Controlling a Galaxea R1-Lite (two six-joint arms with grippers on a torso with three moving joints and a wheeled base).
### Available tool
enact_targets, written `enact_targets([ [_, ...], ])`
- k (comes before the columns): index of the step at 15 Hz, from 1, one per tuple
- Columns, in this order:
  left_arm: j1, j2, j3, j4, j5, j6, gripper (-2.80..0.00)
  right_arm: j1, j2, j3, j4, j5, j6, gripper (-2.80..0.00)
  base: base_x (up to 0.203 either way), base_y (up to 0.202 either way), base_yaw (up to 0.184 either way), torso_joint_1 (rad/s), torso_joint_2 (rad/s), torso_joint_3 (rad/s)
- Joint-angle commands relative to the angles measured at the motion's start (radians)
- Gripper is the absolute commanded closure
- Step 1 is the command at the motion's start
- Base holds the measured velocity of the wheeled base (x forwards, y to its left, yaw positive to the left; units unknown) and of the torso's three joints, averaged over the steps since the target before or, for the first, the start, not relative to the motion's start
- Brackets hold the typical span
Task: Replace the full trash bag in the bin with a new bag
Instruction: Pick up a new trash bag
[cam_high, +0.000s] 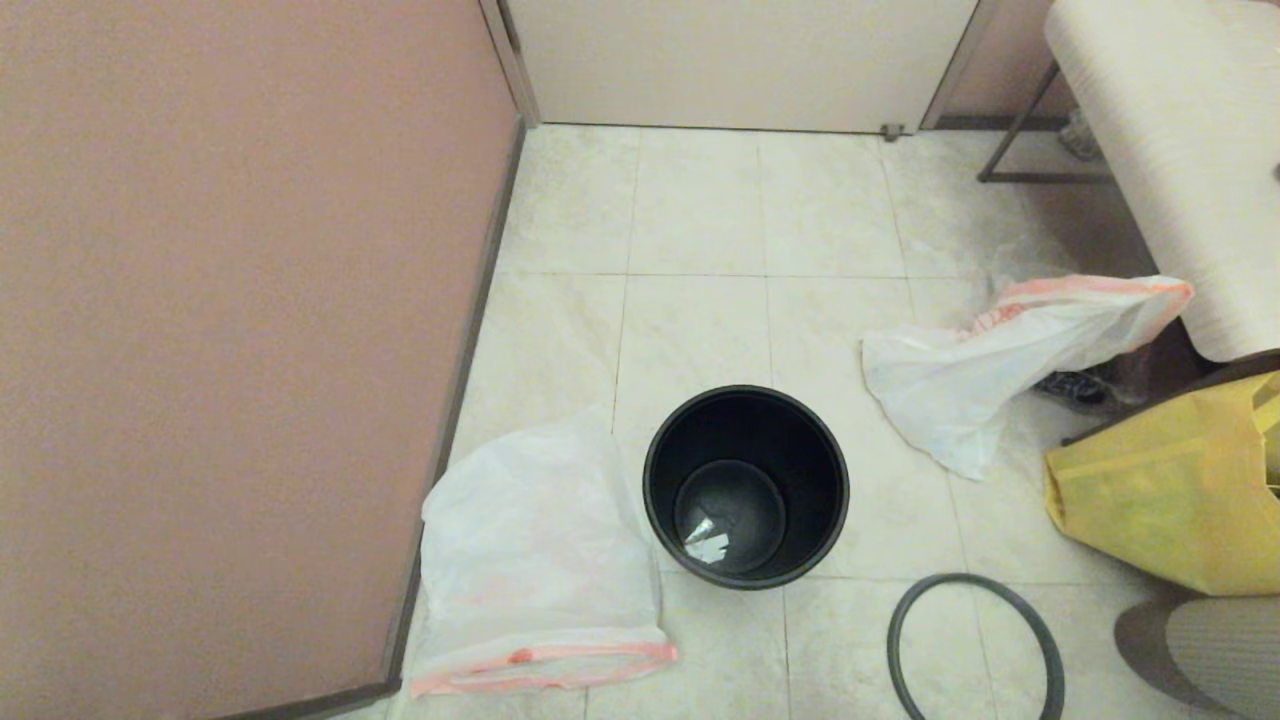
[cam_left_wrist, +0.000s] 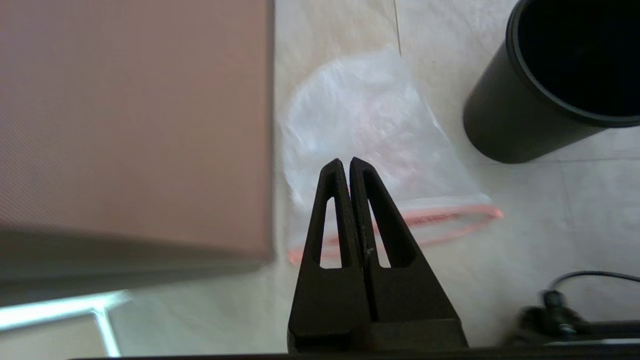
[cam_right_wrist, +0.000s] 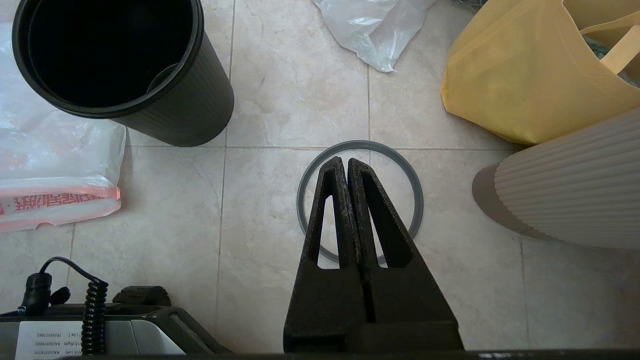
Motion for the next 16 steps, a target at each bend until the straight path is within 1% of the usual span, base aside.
enact_targets([
  [1,0.0,0.037,-0.065,-0.006,-0.002,0.031,0.0,0.0,0.002,0.0,0.001,0.001,0.0,0.0,0.0,0.0,0.0,0.0,0.0,0.0],
  [3,-0.001,0.178,-0.204,-0.006,-0.016,0.049,0.0,0.0,0.002,0.0,0.001,0.0,0.0,0.0,0.0,0.0,0.0,0.0,0.0,0.0],
  [4,0.001,0.259,-0.272,-0.005,-0.034,0.092,0.0,0.0,0.002,0.0,0.001,0.0,0.0,0.0,0.0,0.0,0.0,0.0,0.0,0.0],
  [5,0.002,0.335,-0.319,-0.006,-0.057,0.171,0.0,0.0,0.002,0.0,0.001,0.0,0.0,0.0,0.0,0.0,0.0,0.0,0.0,0.0],
  [6,0.003,0.417,-0.356,-0.008,-0.077,0.264,0.0,0.0,0.002,0.0,0.001,0.001,0.0,0.0,0.0,0.0,0.0,0.0,0.0,0.0],
  [7,0.004,0.495,-0.389,-0.01,-0.091,0.329,0.0,0.0,0.002,0.0,0.001,0.001,0.0,0.0,0.0,0.0,0.0,0.0,0.0,0.0],
  [8,0.002,0.573,-0.423,-0.012,-0.099,0.371,0.0,0.0,0.002,0.0,0.001,0.0,0.0,0.0,0.0,0.0,0.0,0.0,0.0,0.0],
  [10,-0.006,0.72,-0.502,-0.007,-0.107,0.43,0.0,0.0,0.002,0.0,0.001,0.001,0.0,0.0,0.0,0.0,0.0,0.0,0.0,0.0],
  [11,-0.031,0.78,-0.529,0.001,-0.104,0.458,0.0,0.0,0.002,0.0,0.001,0.0,0.0,0.0,0.0,0.0,0.0,0.0,0.0,0.0],
  [12,-0.094,0.82,-0.543,0.013,-0.079,0.476,0.0,0.0,0.002,0.0,0.001,0.0,0.0,0.0,0.0,0.0,0.0,0.0,0.0,0.0],
  [13,-0.188,0.871,-0.547,0.021,-0.02,0.478,0.0,0.0,0.002,0.0,0.001,0.0,0.0,0.0,0.0,0.0,0.0,0.0,0.0,0.0],
  [14,-0.271,0.941,-0.547,0.024,0.06,0.456,0.0,0.0,0.002,0.0,0.001,0.0,0.0,0.0,0.0,0.0,0.0,0.0,0.0,0.0],
  [15,-0.381,1.009,-0.549,0.021,0.151,0.396,0.0,0.0,0.002,0.0,0.001,0.0,0.0,0.0,0.0,0.0,0.0,0.0,0.0,0.0],
  [16,-0.485,1.087,-0.553,0.018,0.248,0.311,0.0,0.0,0.002,0.0,0.001,0.0,0.0,0.0,0.0,0.0,0.0,0.0,0.0,0.0],
])
